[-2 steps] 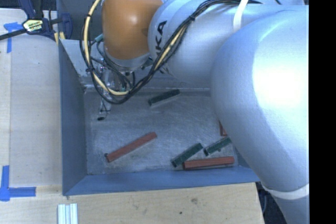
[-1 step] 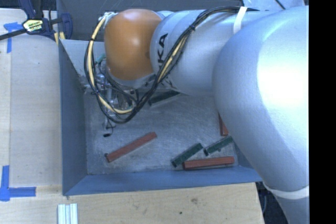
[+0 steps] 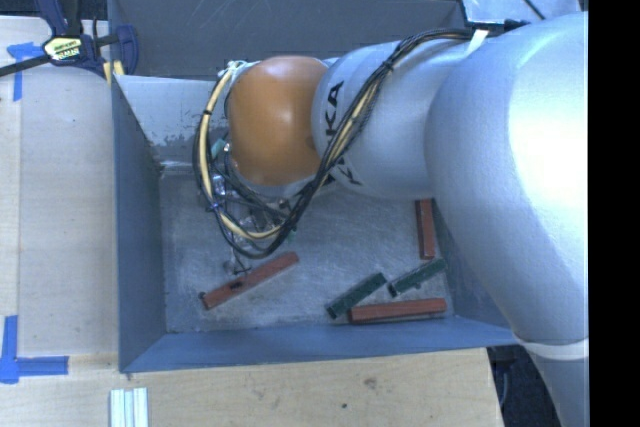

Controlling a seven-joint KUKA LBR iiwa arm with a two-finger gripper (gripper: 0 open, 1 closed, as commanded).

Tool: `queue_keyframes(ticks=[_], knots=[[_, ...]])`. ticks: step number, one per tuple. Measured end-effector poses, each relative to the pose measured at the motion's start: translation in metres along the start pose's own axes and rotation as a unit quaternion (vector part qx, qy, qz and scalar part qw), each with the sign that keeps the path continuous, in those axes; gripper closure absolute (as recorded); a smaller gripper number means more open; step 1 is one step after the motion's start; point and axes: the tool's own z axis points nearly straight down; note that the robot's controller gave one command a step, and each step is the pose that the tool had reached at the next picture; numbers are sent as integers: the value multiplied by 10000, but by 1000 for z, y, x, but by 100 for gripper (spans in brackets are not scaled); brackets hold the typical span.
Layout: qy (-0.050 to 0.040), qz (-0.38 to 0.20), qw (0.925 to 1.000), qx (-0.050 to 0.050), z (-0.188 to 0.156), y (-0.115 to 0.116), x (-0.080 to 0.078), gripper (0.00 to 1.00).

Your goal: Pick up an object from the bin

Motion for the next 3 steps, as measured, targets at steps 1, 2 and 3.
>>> queue_keyframes(ticks=[1, 2, 3], knots=[[-4, 199, 9998, 16, 5, -25, 4, 0], [-21, -337, 9994, 10, -6, -7, 28, 0], [-24, -1543, 9880, 6, 11, -24, 72, 100]])
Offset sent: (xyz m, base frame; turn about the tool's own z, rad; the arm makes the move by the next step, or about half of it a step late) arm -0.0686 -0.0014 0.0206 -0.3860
